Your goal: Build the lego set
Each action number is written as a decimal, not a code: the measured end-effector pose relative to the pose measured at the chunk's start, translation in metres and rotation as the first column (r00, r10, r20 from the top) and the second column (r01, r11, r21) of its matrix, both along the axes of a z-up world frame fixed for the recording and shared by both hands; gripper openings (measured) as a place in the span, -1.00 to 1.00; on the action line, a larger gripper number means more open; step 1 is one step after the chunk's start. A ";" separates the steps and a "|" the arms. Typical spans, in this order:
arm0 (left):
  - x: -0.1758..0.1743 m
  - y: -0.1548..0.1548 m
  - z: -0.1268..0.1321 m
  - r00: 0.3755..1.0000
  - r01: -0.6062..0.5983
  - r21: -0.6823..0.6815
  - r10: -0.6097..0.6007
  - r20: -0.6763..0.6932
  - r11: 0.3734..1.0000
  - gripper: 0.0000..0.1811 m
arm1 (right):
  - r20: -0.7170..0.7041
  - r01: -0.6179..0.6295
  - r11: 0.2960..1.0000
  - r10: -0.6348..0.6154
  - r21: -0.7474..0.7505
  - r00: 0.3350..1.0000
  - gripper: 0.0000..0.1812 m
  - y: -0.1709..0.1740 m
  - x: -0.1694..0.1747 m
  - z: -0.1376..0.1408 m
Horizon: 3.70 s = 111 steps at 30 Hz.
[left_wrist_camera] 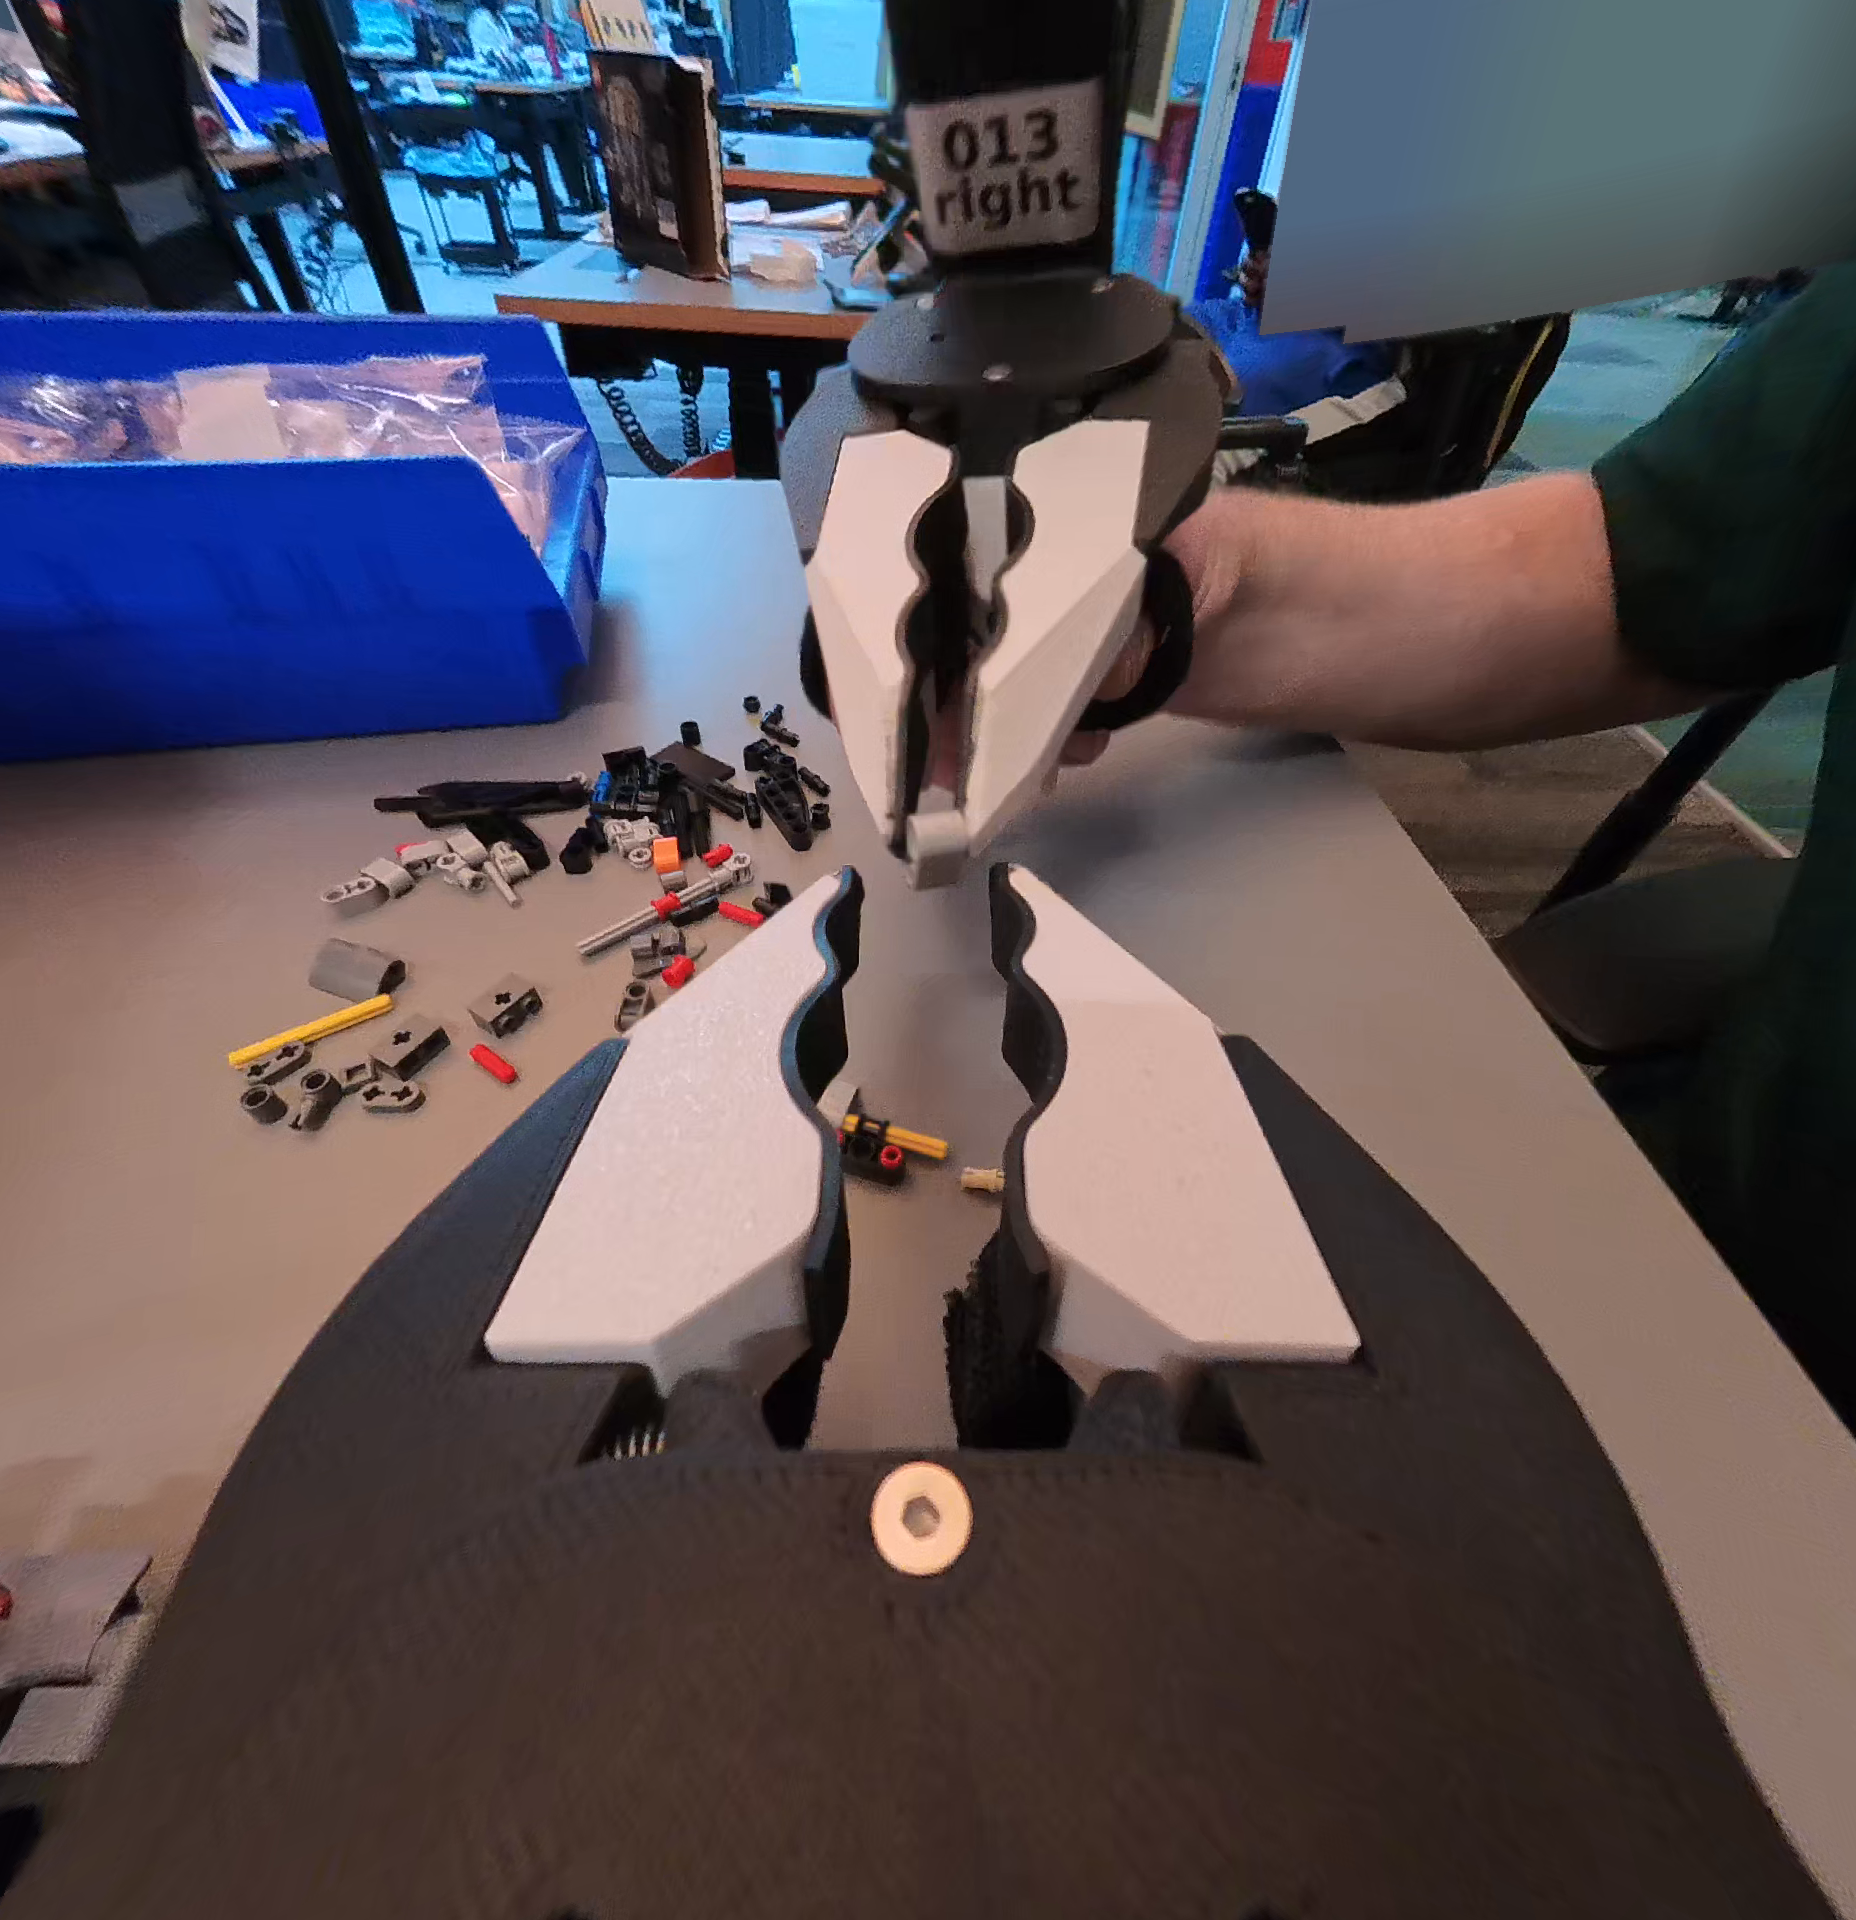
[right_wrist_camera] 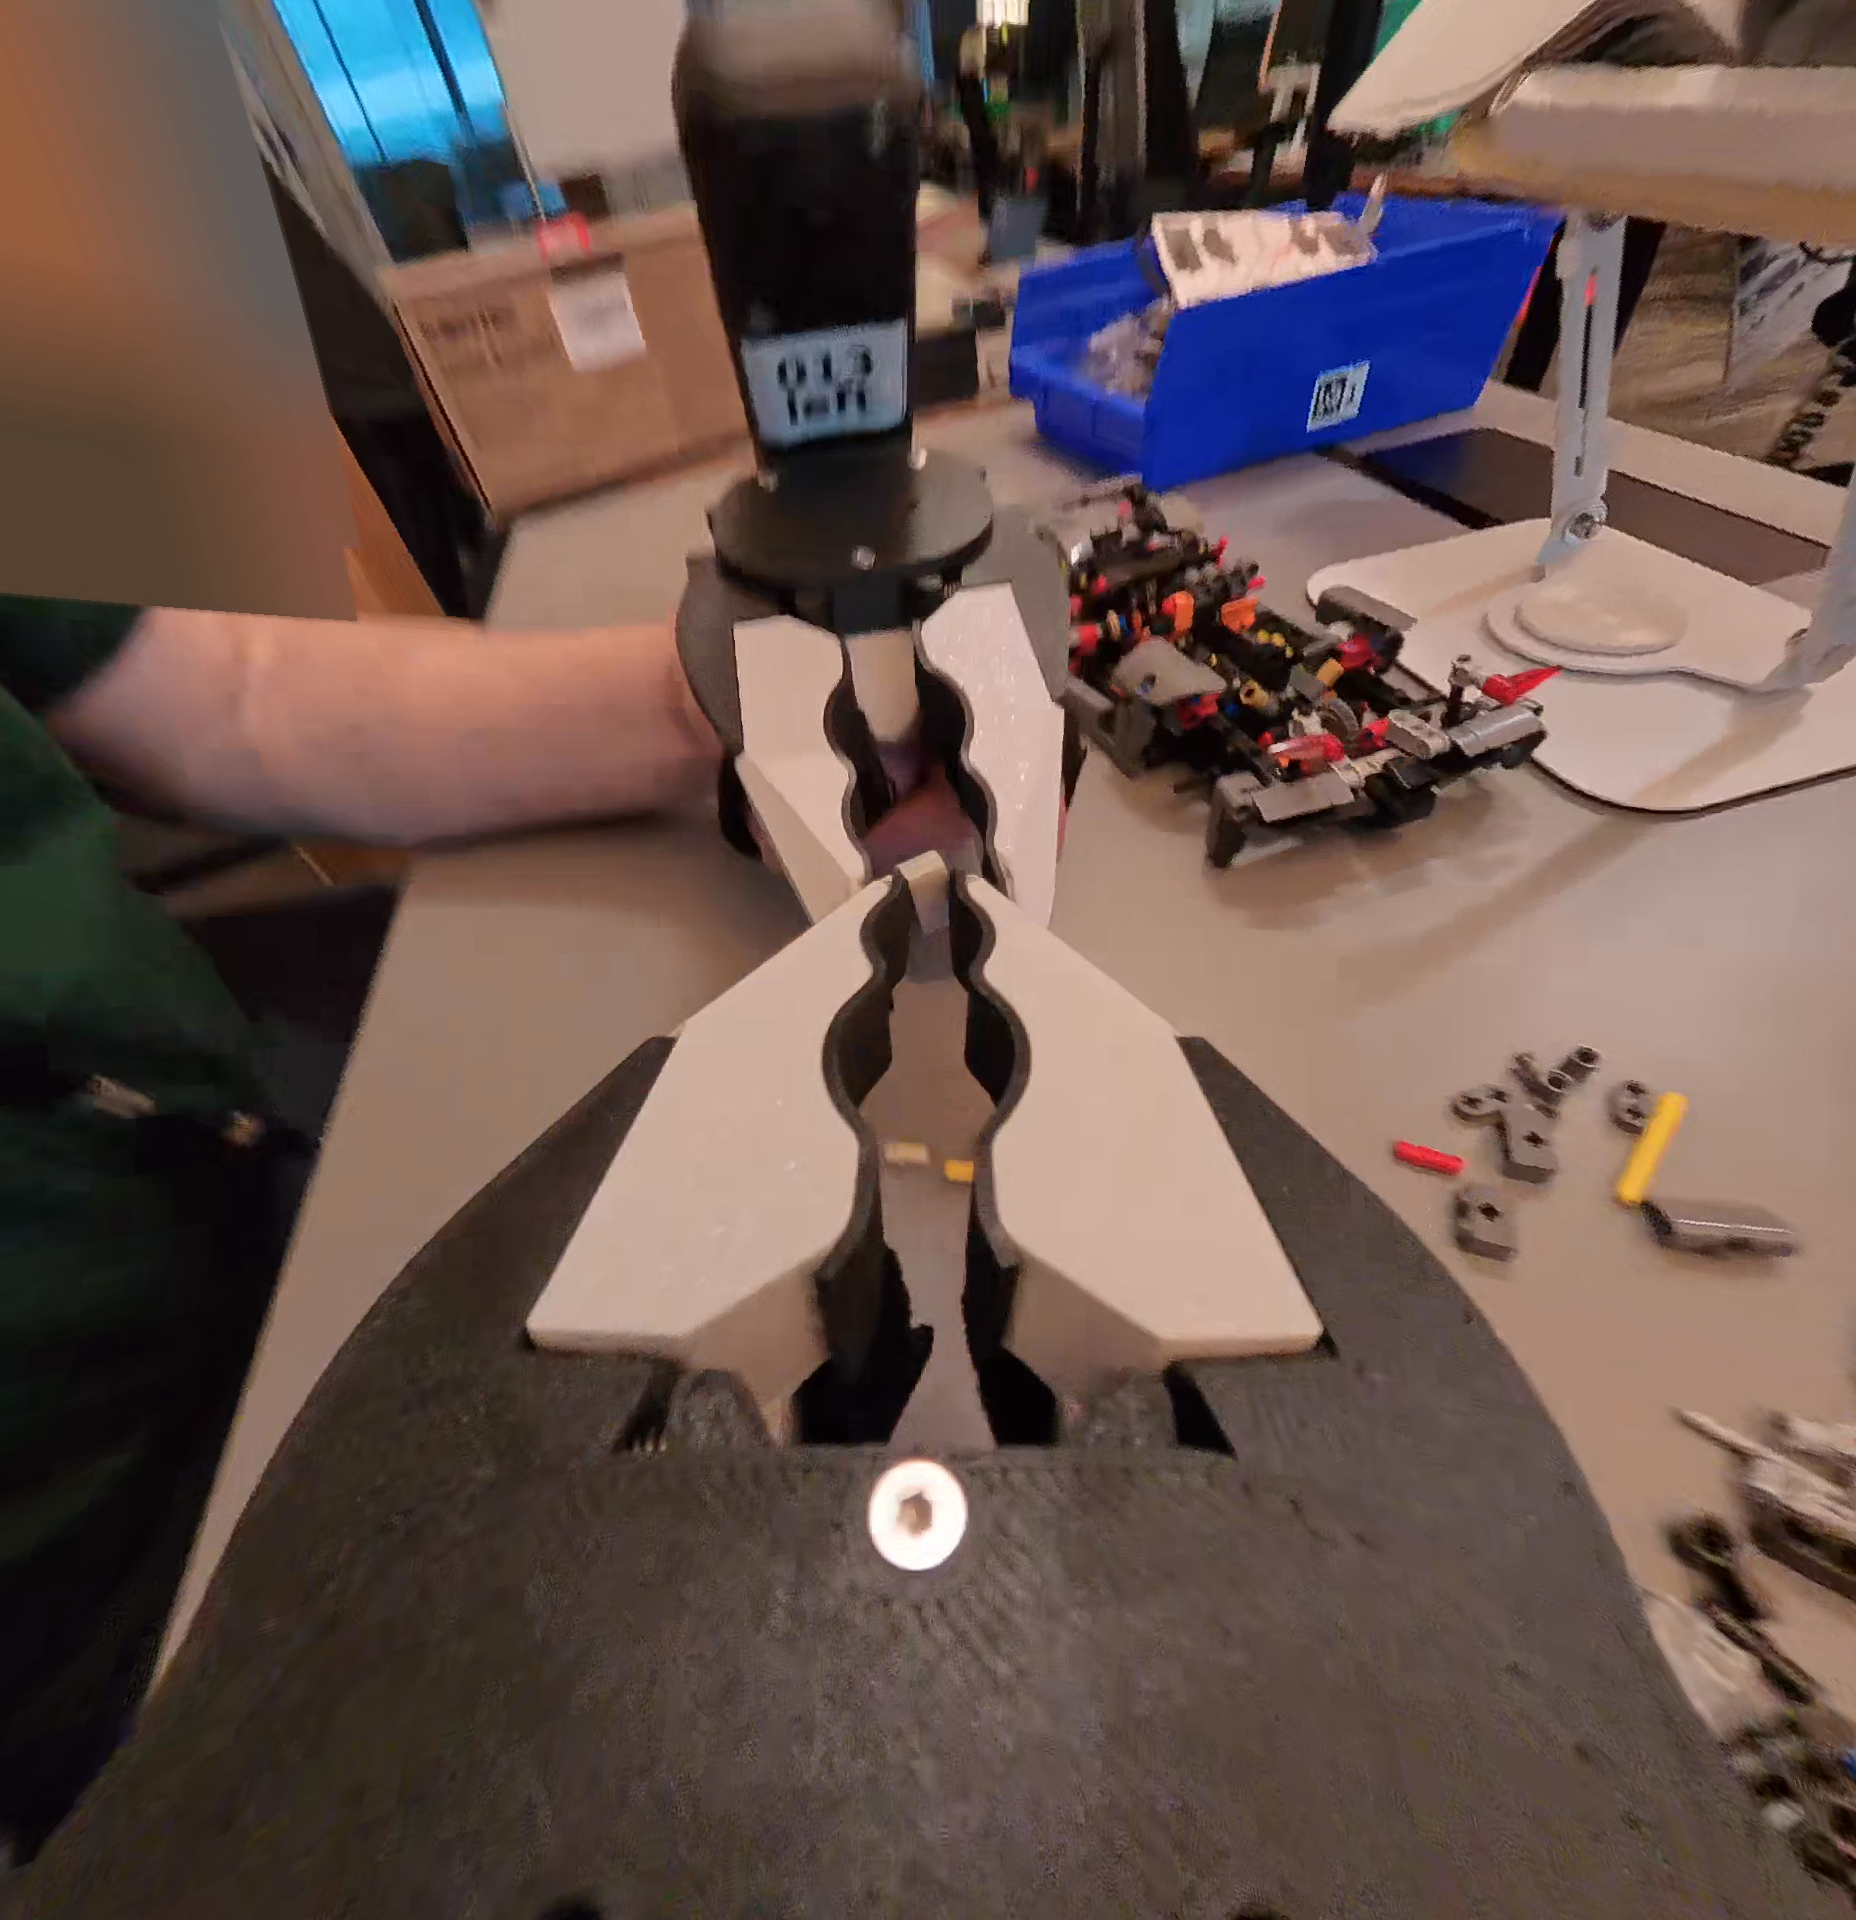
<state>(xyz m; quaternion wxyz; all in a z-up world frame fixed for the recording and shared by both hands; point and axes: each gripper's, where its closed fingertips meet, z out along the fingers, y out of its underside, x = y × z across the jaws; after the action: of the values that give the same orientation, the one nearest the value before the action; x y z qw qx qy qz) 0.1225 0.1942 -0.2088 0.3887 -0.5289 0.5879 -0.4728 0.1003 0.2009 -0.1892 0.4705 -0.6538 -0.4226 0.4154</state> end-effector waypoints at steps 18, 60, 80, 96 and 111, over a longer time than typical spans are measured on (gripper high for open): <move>-0.003 0.015 0.038 0.975 -0.112 -0.045 0.118 0.186 0.993 -0.93 | -0.444 0.019 0.968 -0.132 -0.250 0.886 -0.95 0.015 0.005 0.032; -0.004 -0.001 -0.035 0.956 0.023 0.310 0.069 -0.285 0.951 -0.94 | 0.657 -0.179 0.957 -0.015 0.228 0.754 -0.93 -0.006 0.011 -0.044; -0.006 0.013 -0.059 0.925 -0.010 0.321 0.131 -0.358 0.947 -0.79 | 0.596 -0.061 0.990 -0.028 0.129 0.802 -0.95 -0.014 0.024 -0.064; -0.007 0.019 -0.077 0.895 -0.007 0.331 0.154 -0.418 0.944 -0.79 | 0.594 -0.001 1.000 -0.017 0.030 0.804 -0.93 -0.018 0.029 -0.106; -0.001 0.018 -0.077 0.898 -0.029 0.299 0.156 -0.411 0.954 -0.84 | 0.618 -0.036 0.999 0.012 0.027 0.786 -0.90 -0.018 0.020 -0.105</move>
<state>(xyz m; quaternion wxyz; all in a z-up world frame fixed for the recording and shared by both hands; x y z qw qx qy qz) 0.1210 0.2118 -0.2855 0.3436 -0.5860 0.6951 -0.2353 0.1205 0.1825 -0.2938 0.3136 -0.7394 -0.5689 0.1771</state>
